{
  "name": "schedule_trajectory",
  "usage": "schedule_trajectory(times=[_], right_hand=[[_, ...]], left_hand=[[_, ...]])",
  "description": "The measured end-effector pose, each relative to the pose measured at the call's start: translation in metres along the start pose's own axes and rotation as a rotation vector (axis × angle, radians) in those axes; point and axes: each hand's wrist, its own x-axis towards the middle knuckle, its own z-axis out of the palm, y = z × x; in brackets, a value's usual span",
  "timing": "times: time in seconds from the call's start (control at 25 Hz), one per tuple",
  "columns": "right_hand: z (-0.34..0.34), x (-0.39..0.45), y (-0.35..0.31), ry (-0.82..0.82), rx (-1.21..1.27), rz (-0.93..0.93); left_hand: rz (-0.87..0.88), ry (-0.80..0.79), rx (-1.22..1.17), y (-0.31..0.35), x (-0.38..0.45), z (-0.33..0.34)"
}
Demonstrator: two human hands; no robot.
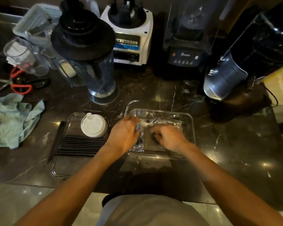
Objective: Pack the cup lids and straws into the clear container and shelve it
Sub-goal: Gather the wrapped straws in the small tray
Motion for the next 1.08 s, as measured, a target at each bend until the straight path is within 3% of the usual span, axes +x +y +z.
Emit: schedule_trajectory(times=[0.08, 0.16, 0.32, 0.52, 0.68, 0.84, 1.0, 1.08], right_hand=[[0.005, 0.005, -0.011, -0.015, -0.163, -0.214], [0.005, 0.011, -0.026, -0.039, -0.313, -0.306], [0.006, 0.029, -0.04, -0.123, -0.489, -0.344], [0.005, 0.034, -0.028, -0.036, -0.488, -0.399], [-0.009, 0.023, -0.004, 0.058, -0.094, -0.349], [-0.02, 0.01, 0.008, 0.133, 0.542, -0.107], [-0.023, -0.004, 0.014, 0.047, 1.034, 0.002], [-0.024, -0.01, 0.017, 0.009, 1.183, 0.013]], left_hand=[[0.012, 0.033, -0.118, 0.001, 0.002, 0.001], [-0.033, 0.07, -0.283, -0.003, 0.001, -0.004], [-0.22, 0.174, -0.541, -0.012, -0.001, -0.021], [-0.4, 0.222, -0.701, -0.016, -0.001, -0.023], [-0.437, 0.243, -0.822, -0.002, 0.007, -0.02], [-0.412, 0.21, -0.88, 0.016, 0.018, -0.013], [-0.457, 0.037, -1.005, 0.038, 0.032, 0.004], [-0.4, -0.1, -0.996, 0.047, 0.034, 0.012]])
